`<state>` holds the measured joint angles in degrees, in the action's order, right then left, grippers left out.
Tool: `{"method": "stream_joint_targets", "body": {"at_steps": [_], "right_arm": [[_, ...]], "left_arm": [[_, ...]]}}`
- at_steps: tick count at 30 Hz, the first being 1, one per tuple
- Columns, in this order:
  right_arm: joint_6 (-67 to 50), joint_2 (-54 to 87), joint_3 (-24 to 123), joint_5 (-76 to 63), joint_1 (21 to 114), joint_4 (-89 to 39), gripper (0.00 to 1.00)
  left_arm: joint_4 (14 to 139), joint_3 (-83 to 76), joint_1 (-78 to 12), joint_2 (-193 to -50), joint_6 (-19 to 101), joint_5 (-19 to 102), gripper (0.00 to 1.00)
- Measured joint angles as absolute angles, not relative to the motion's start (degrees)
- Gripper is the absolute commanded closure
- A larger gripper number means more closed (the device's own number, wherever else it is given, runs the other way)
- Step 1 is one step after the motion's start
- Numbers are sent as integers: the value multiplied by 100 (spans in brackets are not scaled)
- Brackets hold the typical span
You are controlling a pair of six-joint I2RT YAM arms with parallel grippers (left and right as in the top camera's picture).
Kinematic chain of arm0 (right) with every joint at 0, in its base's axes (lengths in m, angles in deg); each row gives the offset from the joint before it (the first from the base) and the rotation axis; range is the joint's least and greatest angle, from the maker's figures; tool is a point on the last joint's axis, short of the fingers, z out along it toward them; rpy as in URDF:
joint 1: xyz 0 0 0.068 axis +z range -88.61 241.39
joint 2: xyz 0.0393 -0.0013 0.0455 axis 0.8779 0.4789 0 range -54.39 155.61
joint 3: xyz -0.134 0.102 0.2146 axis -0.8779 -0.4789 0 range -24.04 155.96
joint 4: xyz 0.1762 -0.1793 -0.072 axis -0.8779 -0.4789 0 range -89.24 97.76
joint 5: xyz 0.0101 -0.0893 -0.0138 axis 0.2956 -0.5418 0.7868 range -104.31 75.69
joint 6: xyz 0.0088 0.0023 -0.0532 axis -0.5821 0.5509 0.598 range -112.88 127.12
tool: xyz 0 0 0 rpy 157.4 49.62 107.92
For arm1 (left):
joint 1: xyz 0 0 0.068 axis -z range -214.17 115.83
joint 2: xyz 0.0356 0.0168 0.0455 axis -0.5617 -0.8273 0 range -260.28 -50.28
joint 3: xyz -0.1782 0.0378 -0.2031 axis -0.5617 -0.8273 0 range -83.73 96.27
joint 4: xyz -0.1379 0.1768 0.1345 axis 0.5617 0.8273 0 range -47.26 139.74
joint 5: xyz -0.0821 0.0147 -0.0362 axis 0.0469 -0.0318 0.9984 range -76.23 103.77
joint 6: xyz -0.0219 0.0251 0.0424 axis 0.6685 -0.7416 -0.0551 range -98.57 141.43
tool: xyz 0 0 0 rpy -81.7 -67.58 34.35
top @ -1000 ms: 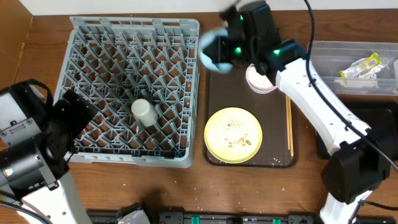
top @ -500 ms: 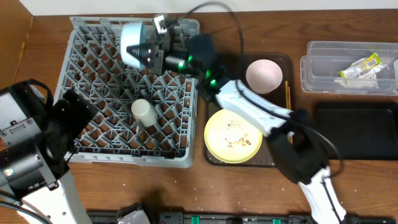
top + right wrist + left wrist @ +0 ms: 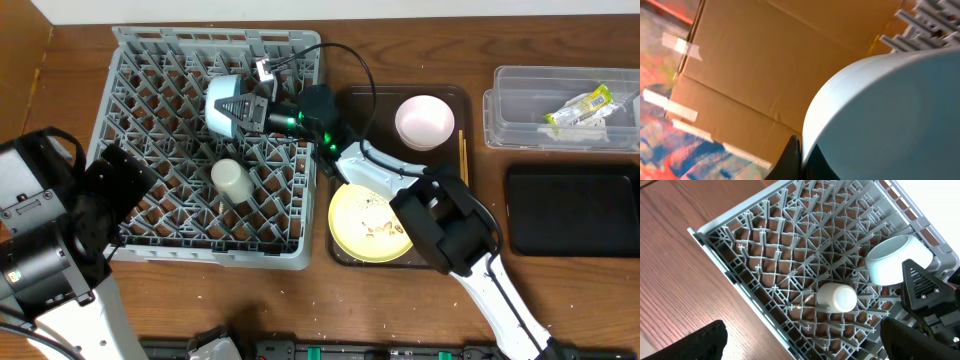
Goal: Sort waste into correct bins and load items into the dishwasher
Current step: 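Carry the light-blue bowl left and place it in the dish rack, then release the bowl and move the right gripper to the pink bowl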
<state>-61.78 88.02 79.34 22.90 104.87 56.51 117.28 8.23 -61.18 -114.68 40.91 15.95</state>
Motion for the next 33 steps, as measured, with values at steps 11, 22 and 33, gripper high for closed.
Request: {"method": "stream_joint_targets", "body": {"at_steps": [11,22,33], "right_arm": [[-5822,8870,8294,2473,10758,4652,99],[-5704,8916,8436,2742,10409,4062,84],[-4095,8256,9016,2097,9812,-817,59]], "left_arm": [[11728,823,-6118,-11468,4091,1595,1],[11730,823,-6118,-11468,4091,1597,1],[11732,823,-6116,-11468,4091,1593,2]]}}
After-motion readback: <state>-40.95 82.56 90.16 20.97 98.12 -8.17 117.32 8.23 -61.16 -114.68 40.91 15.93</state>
